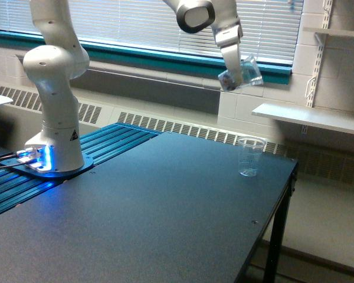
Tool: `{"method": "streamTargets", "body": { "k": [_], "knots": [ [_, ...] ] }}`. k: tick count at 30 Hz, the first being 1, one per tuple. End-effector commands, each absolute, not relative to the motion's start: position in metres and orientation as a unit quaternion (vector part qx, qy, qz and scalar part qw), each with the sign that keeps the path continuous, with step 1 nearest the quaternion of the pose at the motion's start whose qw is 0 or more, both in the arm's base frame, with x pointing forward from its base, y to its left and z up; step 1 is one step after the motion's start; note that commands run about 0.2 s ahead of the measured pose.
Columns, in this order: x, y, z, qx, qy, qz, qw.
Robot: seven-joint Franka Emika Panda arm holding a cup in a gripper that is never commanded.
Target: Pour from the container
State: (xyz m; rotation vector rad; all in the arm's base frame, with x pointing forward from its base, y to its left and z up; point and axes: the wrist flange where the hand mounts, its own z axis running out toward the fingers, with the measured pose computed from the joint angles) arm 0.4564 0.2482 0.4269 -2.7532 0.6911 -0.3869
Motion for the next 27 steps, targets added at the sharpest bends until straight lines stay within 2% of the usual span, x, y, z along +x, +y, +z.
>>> {"method": "streamTargets", "body": {
  "k": [1,17,24,27],
  "knots": [
    [0.448,0.259,0.395,-0.959,0.231,-0.112,0.123],
    [0.454,0.267,0.363,-0.96,0.244,-0.055,0.123],
    [0.447,0.274,0.323,-0.967,0.238,-0.037,0.079],
    [0.449,0.275,0.316,-0.967,0.241,-0.031,0.075]
  ]
}}
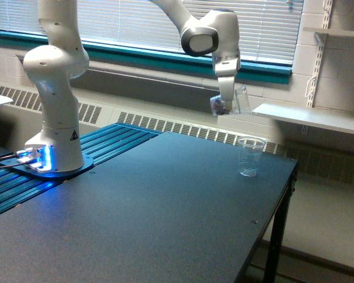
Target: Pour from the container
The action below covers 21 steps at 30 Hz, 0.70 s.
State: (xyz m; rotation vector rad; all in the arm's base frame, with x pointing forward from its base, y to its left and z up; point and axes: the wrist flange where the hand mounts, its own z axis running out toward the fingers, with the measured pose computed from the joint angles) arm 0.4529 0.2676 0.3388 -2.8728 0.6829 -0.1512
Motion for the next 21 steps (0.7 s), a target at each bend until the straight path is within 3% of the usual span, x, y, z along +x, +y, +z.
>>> {"method": "streamTargets", "body": {
  "k": [1,21],
  "knots": [
    [0.449,0.275,0.311,-0.967,0.243,-0.028,0.069],
    [0.479,0.295,0.326,-0.96,0.265,-0.016,0.087]
  ]
}}
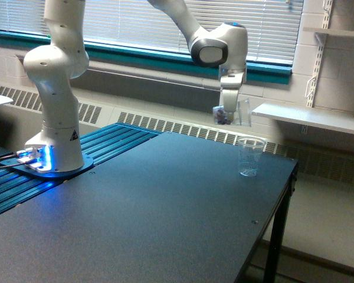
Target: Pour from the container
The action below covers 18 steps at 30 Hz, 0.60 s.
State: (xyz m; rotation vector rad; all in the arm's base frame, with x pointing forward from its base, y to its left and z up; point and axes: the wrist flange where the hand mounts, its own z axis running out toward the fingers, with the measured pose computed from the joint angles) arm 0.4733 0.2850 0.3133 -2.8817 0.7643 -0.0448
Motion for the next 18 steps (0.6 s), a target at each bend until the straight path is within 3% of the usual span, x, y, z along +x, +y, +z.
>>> {"method": "streamTargets", "body": {
  "k": [1,18],
  "knots": [
    [0.479,0.295,0.327,-0.96,0.265,-0.016,0.087],
    [0.505,0.287,0.323,-0.95,0.304,0.017,0.069]
  ]
}}
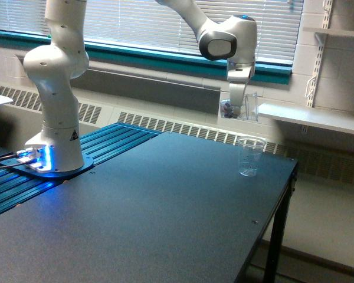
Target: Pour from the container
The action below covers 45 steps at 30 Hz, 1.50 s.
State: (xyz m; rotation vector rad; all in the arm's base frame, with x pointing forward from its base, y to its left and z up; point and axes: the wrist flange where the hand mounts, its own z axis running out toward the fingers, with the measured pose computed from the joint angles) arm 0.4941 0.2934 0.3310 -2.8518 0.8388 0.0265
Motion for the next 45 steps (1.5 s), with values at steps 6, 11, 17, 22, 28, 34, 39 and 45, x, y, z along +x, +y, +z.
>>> {"method": "streamTargets", "body": {
  "k": [6,11,17,22,28,34,39,45],
  "knots": [
    [0.512,0.288,0.319,-0.949,0.307,0.018,0.067],
    [0.508,0.29,0.313,-0.95,0.306,0.02,0.065],
    [0.501,0.295,0.312,-0.95,0.304,0.029,0.069],
    [0.491,0.298,0.307,-0.952,0.299,0.033,0.063],
    [0.49,0.296,0.31,-0.949,0.306,0.041,0.065],
    [0.5,0.292,0.314,-0.941,0.328,0.054,0.064],
    [0.512,0.293,0.314,-0.935,0.343,0.068,0.061],
    [0.516,0.304,0.325,-0.935,0.336,0.086,0.074]
  ]
}}
